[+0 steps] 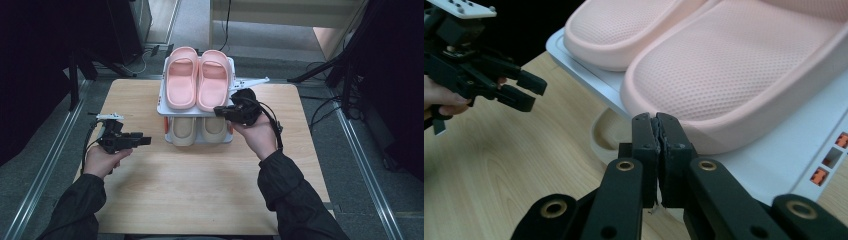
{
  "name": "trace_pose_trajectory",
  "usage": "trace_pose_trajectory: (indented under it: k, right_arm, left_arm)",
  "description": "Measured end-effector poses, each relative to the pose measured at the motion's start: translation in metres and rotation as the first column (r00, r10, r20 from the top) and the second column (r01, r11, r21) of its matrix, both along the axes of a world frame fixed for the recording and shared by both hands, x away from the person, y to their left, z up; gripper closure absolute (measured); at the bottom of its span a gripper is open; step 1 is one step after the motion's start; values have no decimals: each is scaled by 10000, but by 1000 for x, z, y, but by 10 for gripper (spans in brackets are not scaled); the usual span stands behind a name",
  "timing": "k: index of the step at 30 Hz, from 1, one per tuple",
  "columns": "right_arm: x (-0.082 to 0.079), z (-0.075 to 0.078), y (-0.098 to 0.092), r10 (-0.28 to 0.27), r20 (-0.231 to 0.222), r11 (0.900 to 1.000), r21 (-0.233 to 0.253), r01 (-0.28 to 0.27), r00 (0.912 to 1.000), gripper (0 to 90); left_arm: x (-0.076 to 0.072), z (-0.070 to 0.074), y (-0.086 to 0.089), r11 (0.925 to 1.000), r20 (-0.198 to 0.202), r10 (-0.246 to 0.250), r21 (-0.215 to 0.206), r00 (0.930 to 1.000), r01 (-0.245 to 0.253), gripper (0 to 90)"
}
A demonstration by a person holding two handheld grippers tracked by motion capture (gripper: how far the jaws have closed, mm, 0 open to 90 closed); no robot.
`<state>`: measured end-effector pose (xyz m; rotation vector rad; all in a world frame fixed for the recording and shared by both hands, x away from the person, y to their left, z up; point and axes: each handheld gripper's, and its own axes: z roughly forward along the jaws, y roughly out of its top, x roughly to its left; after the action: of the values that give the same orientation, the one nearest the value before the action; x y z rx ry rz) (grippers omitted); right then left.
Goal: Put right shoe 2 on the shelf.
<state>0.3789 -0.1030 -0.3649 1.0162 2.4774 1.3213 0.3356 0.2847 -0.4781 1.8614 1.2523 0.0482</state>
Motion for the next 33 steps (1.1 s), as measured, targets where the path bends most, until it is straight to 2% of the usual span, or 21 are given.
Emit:
trace_pose_trajectory:
  k: [5, 9, 17, 18, 24, 28, 33]
  right_arm:
    - [-12, 2, -5, 280, 243, 9995, 138, -283, 9993, 863]
    - [-21, -5, -11, 426, 333, 9988, 211, -433, 9985, 829]
    - [-33, -27, -22, 486, 215, 9983, 312, -493, 9986, 782]
    - [-36, -36, -27, 436, 106, 9982, 409, -440, 9990, 777]
    - [-43, -56, -37, 343, 6, 9970, 698, -342, 9994, 755]
    - [-47, -66, -43, 421, 123, 9971, 622, -428, 9990, 729]
    - [-50, -76, -53, 328, 9, 9975, 627, -328, 9995, 710]
  left_arm:
    - [1, 0, -1, 10000, -39, 72, 27, 10000, -71, 436]
    - [4, -1, -3, 10000, -147, -1, 52, 9999, 2, 430]
    - [7, -4, -7, 9997, -232, -119, 199, 9997, 124, 421]
    - [7, -4, -8, 9997, -237, -132, 205, 9996, 137, 420]
    - [7, -5, -9, 9995, -233, -172, 272, 9996, 179, 415]
    - [7, -5, -11, 9995, -210, -201, 241, 9996, 206, 413]
    - [7, -2, -16, 9993, -40, -315, 199, 9995, 315, 404]
